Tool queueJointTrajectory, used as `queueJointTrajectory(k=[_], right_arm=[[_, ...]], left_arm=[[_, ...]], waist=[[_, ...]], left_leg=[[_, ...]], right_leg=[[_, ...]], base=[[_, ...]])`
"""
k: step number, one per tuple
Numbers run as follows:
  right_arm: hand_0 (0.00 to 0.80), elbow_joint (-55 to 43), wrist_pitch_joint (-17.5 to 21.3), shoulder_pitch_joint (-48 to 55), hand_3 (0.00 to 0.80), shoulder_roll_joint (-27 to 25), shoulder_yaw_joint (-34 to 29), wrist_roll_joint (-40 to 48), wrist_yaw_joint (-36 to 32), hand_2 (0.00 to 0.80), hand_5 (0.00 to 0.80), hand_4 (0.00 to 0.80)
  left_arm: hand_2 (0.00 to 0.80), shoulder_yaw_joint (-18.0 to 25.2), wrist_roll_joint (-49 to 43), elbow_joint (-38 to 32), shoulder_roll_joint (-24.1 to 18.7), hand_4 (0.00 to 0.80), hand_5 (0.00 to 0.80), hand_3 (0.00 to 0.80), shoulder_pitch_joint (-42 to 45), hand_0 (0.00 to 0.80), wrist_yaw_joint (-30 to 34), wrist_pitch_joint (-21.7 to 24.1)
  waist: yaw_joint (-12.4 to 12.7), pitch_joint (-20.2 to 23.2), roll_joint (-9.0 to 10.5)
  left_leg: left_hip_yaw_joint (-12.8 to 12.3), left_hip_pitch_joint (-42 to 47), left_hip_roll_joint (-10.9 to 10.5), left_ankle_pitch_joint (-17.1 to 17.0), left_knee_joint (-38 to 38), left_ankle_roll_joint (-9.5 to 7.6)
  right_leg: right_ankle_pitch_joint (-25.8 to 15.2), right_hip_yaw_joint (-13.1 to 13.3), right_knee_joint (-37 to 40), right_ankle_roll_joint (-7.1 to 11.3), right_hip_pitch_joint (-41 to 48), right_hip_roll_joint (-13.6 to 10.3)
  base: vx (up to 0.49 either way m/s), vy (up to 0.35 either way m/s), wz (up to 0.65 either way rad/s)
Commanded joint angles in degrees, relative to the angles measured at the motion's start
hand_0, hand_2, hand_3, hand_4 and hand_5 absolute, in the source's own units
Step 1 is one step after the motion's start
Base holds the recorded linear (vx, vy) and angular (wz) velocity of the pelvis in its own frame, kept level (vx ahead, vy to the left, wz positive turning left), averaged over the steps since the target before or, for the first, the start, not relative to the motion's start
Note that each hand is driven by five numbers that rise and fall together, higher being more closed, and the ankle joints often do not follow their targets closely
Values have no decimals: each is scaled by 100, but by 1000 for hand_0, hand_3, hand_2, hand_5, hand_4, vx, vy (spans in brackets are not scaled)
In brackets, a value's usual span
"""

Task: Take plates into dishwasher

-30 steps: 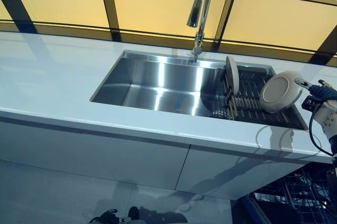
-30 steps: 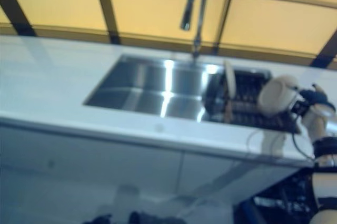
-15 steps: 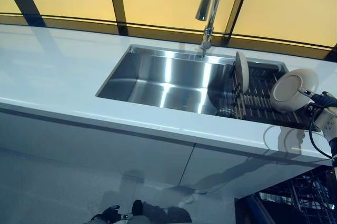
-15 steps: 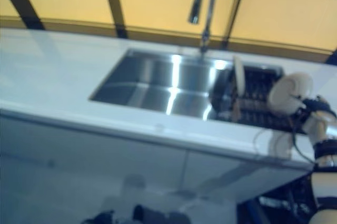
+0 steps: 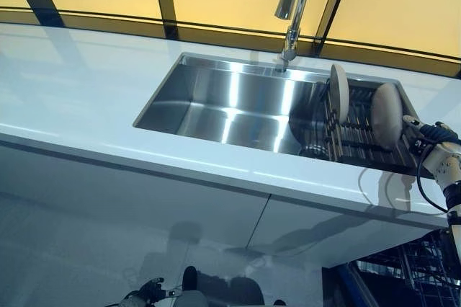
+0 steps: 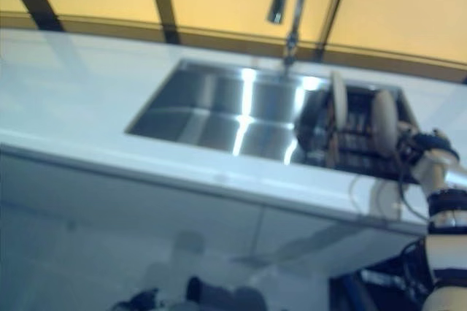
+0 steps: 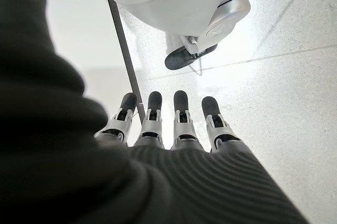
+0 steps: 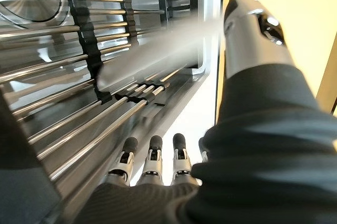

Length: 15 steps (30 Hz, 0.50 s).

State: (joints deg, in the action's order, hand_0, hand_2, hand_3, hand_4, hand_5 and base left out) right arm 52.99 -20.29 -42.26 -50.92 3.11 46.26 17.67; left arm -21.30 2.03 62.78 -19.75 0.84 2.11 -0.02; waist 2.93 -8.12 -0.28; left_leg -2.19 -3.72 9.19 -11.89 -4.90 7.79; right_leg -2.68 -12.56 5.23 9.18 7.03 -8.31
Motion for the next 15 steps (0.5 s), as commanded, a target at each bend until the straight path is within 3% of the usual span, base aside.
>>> queueJointTrajectory(k=[1, 11, 15], right_arm=[[0, 45, 457, -923, 0, -194, 202, 112, 160, 0, 0, 0], [0, 12, 572, -962, 0, -188, 281, -145, 385, 0, 0, 0], [0, -79, 828, -973, 0, -166, 335, -527, 451, 0, 0, 0]], left_arm=[[0, -486, 211, -60, -155, 0, 0, 0, -282, 0, -81, 92], [0, -512, 237, -133, -147, 0, 0, 0, -280, 0, -59, 97], [0, -530, 264, -138, -109, 0, 0, 0, -266, 0, -91, 108]], waist=[[216, -320, 210], [234, -356, 164], [227, -347, 151]], left_leg=[[-334, 458, -821, 1017, -10, -427], [-284, 435, -823, 993, -10, -412], [-280, 439, -823, 990, -10, -408]], right_leg=[[44, -132, -124, -409, -324, 417], [69, -165, -161, -427, -338, 408], [74, -178, -157, -433, -326, 406]], base=[[-4, -11, 4], [0, -5, 3], [0, 0, 0]])
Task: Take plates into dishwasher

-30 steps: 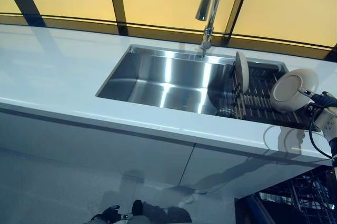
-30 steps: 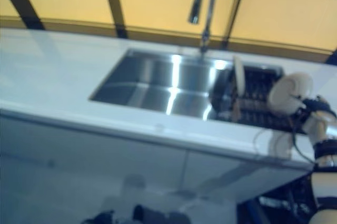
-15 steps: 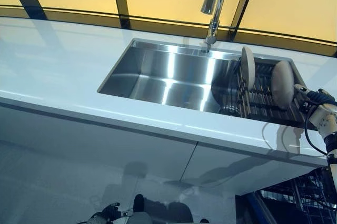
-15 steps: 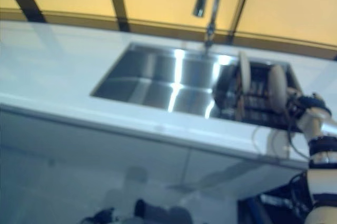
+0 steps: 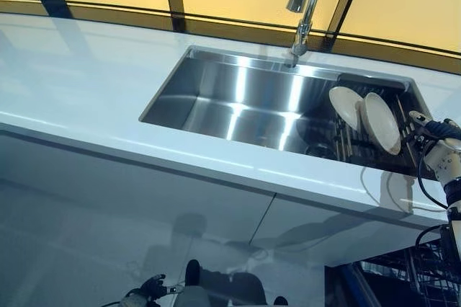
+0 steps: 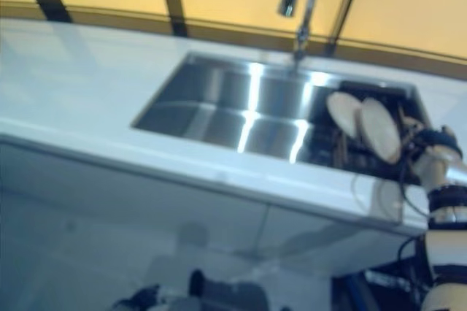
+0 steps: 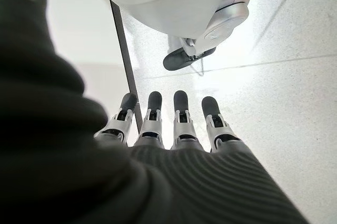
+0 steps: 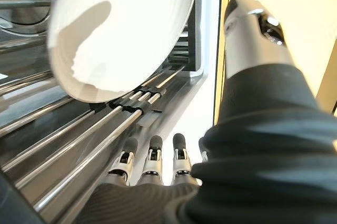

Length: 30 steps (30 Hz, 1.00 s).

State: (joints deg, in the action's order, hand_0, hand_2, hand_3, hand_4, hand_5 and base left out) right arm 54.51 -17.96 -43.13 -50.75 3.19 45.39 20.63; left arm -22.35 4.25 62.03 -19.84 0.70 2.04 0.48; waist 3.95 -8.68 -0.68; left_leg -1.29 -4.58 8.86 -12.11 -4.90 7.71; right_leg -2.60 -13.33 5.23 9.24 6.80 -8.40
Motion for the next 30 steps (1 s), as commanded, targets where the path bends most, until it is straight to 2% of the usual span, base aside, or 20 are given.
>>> queueJointTrajectory(k=[1, 5, 6, 8, 16, 22, 24, 25, 30], right_arm=[[0, -323, 667, -894, 0, -188, 348, -591, 212, 0, 0, 0], [0, -887, 942, -897, 0, -220, 485, -1200, 486, 0, 0, 0], [0, -1289, 1085, -893, 0, -268, 569, -1820, 614, 0, 0, 0], [0, -1686, 1222, -868, 0, -343, 650, -2375, 644, 0, 0, 0], [0, -3254, 1287, -406, 0, -583, 720, -3315, 157, 0, 0, 0], [0, -3796, 810, 141, 0, -551, 692, -3310, -932, 0, 0, 0], [0, -3932, 442, 473, 0, -463, 646, -3071, -1479, 0, 0, 0], [0, -3945, 264, 578, 0, -426, 619, -3025, -1680, 0, 0, 0], [0, -3733, -138, 794, 0, -356, 599, -2708, -2338, 0, 0, 0]], left_arm=[[0, -431, 47, -61, -89, 0, 0, 0, -245, 0, -98, 60], [0, -393, 67, -105, -92, 0, 0, 0, -202, 0, -99, 45], [0, -356, 38, -92, -82, 0, 0, 0, -171, 0, -89, 55], [0, -332, 37, -66, -82, 0, 0, 0, -158, 0, -71, 61], [0, -35, -141, -100, -70, 0, 0, 0, -31, 0, -7, 78], [0, 204, -261, -79, -59, 0, 0, 0, -2, 0, 12, 46], [0, 304, -313, -62, -42, 0, 0, 0, 42, 0, -9, 21], [0, 344, -326, -67, -42, 0, 0, 0, 50, 0, -8, 6], [0, 398, -293, -59, -56, 0, 0, 0, 36, 0, -46, -48]], waist=[[124, -277, 196], [102, -246, 205], [93, -224, 213], [75, -209, 224], [2, -127, 320], [-65, -73, 402], [-109, -43, 449], [-124, -44, 464], [-149, -30, 542]], left_leg=[[-368, 531, -792, 1016, -10, -395], [-368, 554, -789, 1018, -10, -387], [-363, 566, -790, 1020, -10, -390], [-366, 581, -793, 1026, -10, -396], [-431, 643, -790, 1074, -10, -448], [-492, 672, -775, 1098, -10, -471], [-540, 708, -761, 1110, -10, -485], [-556, 720, -758, 1113, -10, -490], [-630, 770, -739, 1130, -10, -501]], right_leg=[[66, -103, -148, -434, -291, 414], [71, -114, -146, -424, -261, 408], [85, -117, -156, -423, -250, 408], [100, -113, -172, -415, -240, 405], [151, -66, -230, -383, -218, 392], [153, -17, -231, -370, -207, 391], [152, 20, -243, -373, -190, 393], [150, 30, -250, -375, -185, 393], [137, 51, -254, -364, -148, 394]], base=[[0, 0, 0], [0, 0, 0], [0, 0, 0], [9, 16, 0], [0, 0, 0], [0, 0, 0], [0, 0, 0], [0, 0, 0], [0, 0, 0]])
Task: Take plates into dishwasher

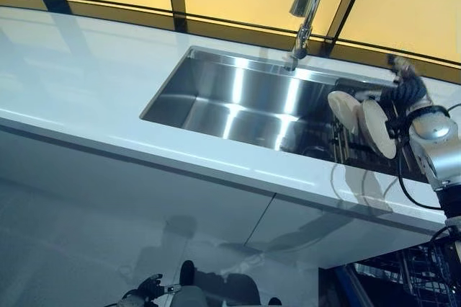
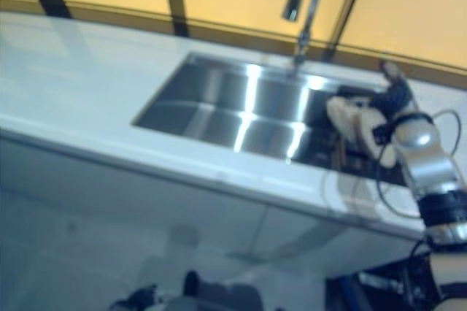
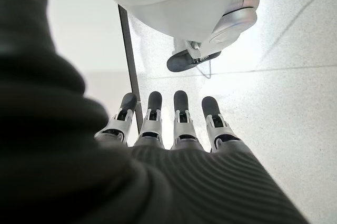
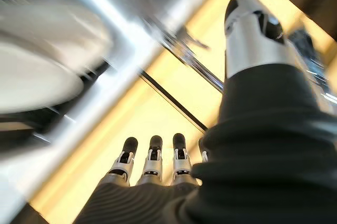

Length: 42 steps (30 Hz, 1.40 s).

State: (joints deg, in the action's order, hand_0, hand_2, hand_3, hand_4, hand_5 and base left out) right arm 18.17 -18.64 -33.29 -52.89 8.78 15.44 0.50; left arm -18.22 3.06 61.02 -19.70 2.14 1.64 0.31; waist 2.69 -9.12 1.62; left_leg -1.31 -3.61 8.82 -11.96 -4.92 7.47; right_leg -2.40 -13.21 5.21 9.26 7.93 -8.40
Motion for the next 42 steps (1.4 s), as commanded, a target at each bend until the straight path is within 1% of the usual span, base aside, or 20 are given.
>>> queueJointTrajectory(k=[1, 4, 14, 17, 21, 30, 33, 42], right_arm=[[0, -22, -161, -205, 0, -147, 52, 373, -458, 0, 0, 0], [0, 188, -311, -265, 0, -163, 114, 367, -649, 0, 0, 0], [0, 598, -549, -513, 0, -255, 137, 60, -375, 0, 0, 0], [0, 679, -693, -602, 0, -253, 218, -111, -481, 0, 0, 0], [0, 907, -787, -668, 0, -226, 355, -391, -679, 0, 0, 0], [0, 1448, -855, -898, 0, -106, 672, -533, -938, 0, 0, 0], [0, 1572, -816, -942, 0, -67, 730, -561, -948, 0, 0, 0], [0, 1736, -786, -1064, 0, 96, 822, -660, -721, 0, 0, 0]], left_arm=[[0, -3, -183, 71, -80, 0, 0, 0, -115, 0, -8, -14], [0, 9, -207, 133, -95, 0, 0, 0, -135, 0, -32, 30], [0, 32, -210, 81, -183, 0, 0, 0, -110, 0, -14, -29], [0, 22, -201, 39, -210, 0, 0, 0, -122, 0, -4, -59], [0, 36, -212, -39, -251, 0, 0, 0, -152, 0, 14, -92], [0, -10, -222, -75, -309, 0, 0, 0, -223, 0, 28, -111], [0, -25, -230, -57, -333, 0, 0, 0, -250, 0, 39, -87], [0, -109, -209, -121, -361, 0, 0, 0, -325, 0, 36, -75]], waist=[[-18, 15, 332], [3, 9, 375], [72, -16, 409], [102, -42, 402], [148, -100, 392], [262, -180, 393], [279, -212, 385], [332, -374, 312]], left_leg=[[-636, 683, -735, 1119, -8, -479], [-655, 690, -733, 1119, -8, -487], [-669, 690, -731, 1126, -8, -529], [-666, 682, -732, 1123, -8, -547], [-650, 653, -732, 1115, -8, -561], [-611, 589, -714, 1088, -8, -570], [-599, 562, -708, 1079, -8, -574], [-548, 446, -707, 1034, -8, -579]], right_leg=[[120, 41, -259, -365, -253, 393], [120, 34, -295, -351, -257, 380], [124, 26, -413, -284, -301, 332], [129, 21, -455, -270, -322, 313], [123, 10, -507, -245, -369, 292], [116, -53, -569, -215, -421, 263], [122, -59, -600, -217, -459, 257], [132, -77, -667, -238, -586, 252]], base=[[0, 0, 0], [0, 0, 0], [0, 0, 0], [0, 0, 0], [-16, -1, 0], [0, 0, 0], [0, 0, 0], [0, 0, 0]])
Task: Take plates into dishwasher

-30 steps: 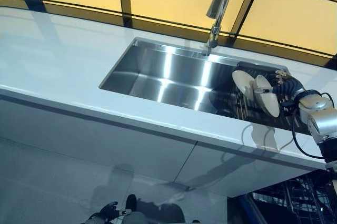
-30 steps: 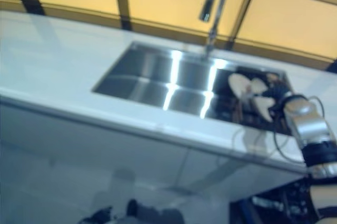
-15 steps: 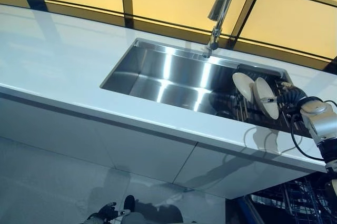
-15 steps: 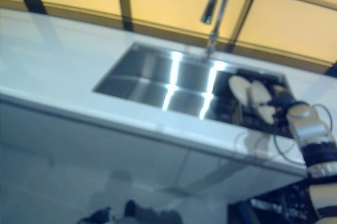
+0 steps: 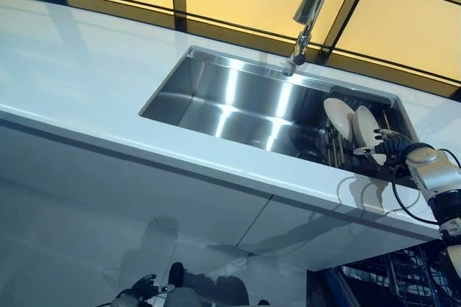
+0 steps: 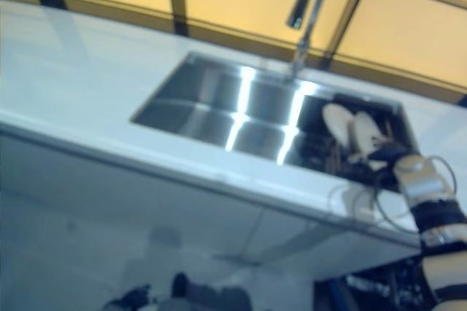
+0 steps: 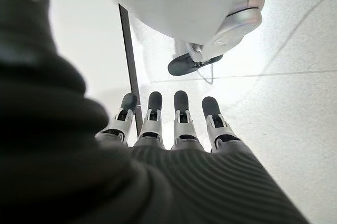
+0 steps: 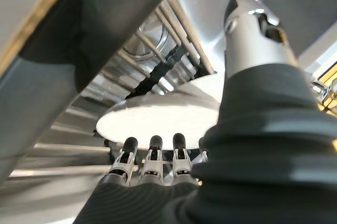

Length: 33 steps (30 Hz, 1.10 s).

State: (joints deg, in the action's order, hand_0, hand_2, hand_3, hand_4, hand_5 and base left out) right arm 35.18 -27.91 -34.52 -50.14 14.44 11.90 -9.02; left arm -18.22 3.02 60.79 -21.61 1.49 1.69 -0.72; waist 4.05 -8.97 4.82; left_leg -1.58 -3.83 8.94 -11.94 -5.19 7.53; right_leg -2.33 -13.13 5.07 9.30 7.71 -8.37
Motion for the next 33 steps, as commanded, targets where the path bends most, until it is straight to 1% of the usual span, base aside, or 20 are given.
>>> queueJointTrajectory(k=[1, 7, 14, 19, 21, 23, 26, 28, 33], right_arm=[[0, 43, 145, -950, 0, -175, 266, -301, 247, 0, 0, 0], [0, 145, 212, -1090, 0, -125, 337, -410, 490, 0, 0, 0], [0, 347, 121, -1368, 0, -91, 485, -521, 885, 0, 0, 0], [0, 557, 111, -1457, 0, -126, 440, -493, 1187, 0, 0, 0], [0, 634, 169, -1478, 0, -152, 426, -508, 1350, 0, 0, 0], [0, 718, 204, -1517, 0, -182, 411, -613, 1459, 0, 0, 0], [0, 786, 218, -1562, 0, -223, 420, -999, 1677, 0, 0, 0], [0, 806, 103, -1628, 0, -243, 501, -1273, 1788, 0, 0, 0], [0, 931, -16, -1705, 0, -294, 660, -1770, 1902, 0, 0, 0]], left_arm=[[0, -111, -207, -104, -171, 0, 0, 0, -268, 0, 37, 22], [0, -192, -165, -223, -173, 0, 0, 0, -324, 0, 58, 42], [0, -296, -63, -292, -152, 0, 0, 0, -436, 0, 72, 104], [0, -355, -28, -339, -153, 0, 0, 0, -447, 0, 77, 115], [0, -381, 2, -337, -161, 0, 0, 0, -468, 0, 78, 124], [0, -383, 9, -340, -163, 0, 0, 0, -473, 0, 81, 141], [0, -395, 12, -339, -165, 0, 0, 0, -478, 0, 78, 161], [0, -420, 37, -360, -169, 0, 0, 0, -494, 0, 74, 158], [0, -437, 60, -400, -161, 0, 0, 0, -499, 0, 88, 187]], waist=[[199, -397, -11], [232, -521, -67], [274, -651, -130], [316, -718, -175], [326, -746, -193], [336, -770, -215], [345, -806, -244], [354, -820, -258], [363, -807, -294]], left_leg=[[-518, 462, -718, 1029, 19, -583], [-468, 360, -717, 991, 19, -572], [-421, 258, -706, 934, 19, -565], [-370, 209, -712, 897, 19, -555], [-351, 181, -715, 890, 19, -557], [-339, 164, -713, 882, 22, -556], [-333, 138, -716, 875, 33, -560], [-335, 125, -715, 874, 41, -567], [-326, 112, -724, 872, 37, -575]], right_leg=[[126, -87, -654, -243, -570, 248], [153, -99, -708, -272, -668, 243], [193, -133, -811, -307, -776, 228], [224, -178, -881, -313, -802, 190], [235, -198, -913, -310, -836, 173], [244, -212, -944, -313, -863, 159], [252, -220, -988, -303, -900, 136], [261, -225, -1014, -298, -918, 119], [283, -222, -1062, -283, -946, 85]], base=[[-10, -21, 4], [-3, -8, 3], [0, 0, 0], [0, 0, 0], [0, 0, 0], [0, 0, 0], [-10, 3, 5], [0, 0, 0], [0, 0, 0]])
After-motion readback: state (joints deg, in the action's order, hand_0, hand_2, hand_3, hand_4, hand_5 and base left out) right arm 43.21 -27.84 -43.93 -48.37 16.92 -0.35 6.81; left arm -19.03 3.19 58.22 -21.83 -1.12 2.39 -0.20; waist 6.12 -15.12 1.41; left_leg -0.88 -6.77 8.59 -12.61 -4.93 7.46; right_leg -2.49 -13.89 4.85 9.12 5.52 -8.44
